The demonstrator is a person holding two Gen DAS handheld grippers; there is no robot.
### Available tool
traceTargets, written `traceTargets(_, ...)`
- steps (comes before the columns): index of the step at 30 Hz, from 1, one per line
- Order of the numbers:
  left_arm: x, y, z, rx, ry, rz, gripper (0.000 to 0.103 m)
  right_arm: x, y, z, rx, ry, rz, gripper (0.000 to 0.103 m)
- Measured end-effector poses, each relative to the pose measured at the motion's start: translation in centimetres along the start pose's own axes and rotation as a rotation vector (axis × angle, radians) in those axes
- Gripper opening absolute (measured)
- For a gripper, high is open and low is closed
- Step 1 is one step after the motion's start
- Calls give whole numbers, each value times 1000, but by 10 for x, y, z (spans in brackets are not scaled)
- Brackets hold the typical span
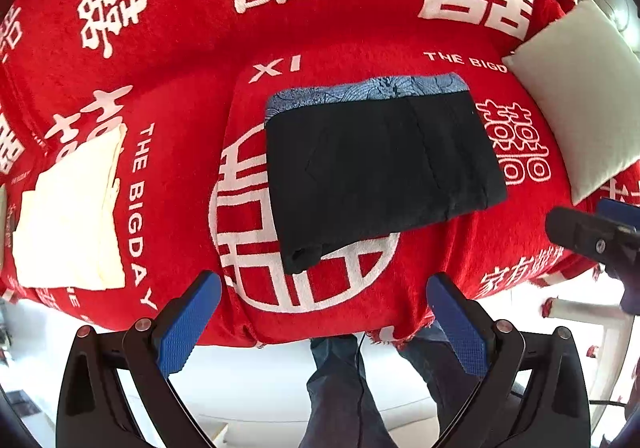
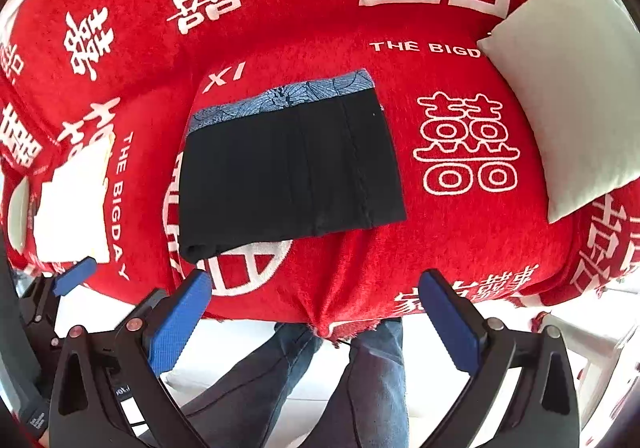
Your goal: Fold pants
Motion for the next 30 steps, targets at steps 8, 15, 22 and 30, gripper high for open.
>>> traceTargets(8,0,-12,-8,-33,20,-66,103,-2,-12,-2,22,18,-45,103)
traceTargets(15,-1,-19,-11,-68,25,-66,103,-2,-17,0,19,32,-56,103)
traceTargets(22,-2,-17,-12,-85,24,-69,103,-5,-13,2,22,35,-73,103)
traceTargets(30,-3,-18,-14,-98,20,-58,103,-6,-7,2,26,32,-90,103)
Point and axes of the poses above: each gripper's, at about its wrist camera, not at the fingertips, and z roughly the way its jaws point, y to its left, x to its underside, the point moved 2 cm from there along z, roughly the way its jaws point, and after that the axes turned 2 degrees about -z, right-handed, at the moved point
